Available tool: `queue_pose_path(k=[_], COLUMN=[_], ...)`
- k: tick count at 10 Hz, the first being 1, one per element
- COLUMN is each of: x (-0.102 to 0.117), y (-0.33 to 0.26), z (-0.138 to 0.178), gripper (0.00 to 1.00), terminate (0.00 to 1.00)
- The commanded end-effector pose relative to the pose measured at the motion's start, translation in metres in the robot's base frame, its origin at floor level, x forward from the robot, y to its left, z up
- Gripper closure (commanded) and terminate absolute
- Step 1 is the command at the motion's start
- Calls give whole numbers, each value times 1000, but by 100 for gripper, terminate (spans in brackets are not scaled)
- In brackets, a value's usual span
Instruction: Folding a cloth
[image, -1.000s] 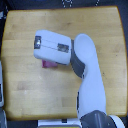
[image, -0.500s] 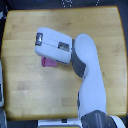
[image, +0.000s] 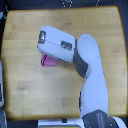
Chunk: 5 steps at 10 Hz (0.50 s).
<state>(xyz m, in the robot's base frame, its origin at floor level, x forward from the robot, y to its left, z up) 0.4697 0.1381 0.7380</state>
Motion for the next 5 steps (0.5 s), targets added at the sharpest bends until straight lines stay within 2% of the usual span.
queue_pose_path(k=[1,3,4,5], x=[10,14,14,12], y=[-10,-9,-3,-2], z=[0,9,38,46], gripper=[0,0,0,0], terminate=[0,0,0,0])
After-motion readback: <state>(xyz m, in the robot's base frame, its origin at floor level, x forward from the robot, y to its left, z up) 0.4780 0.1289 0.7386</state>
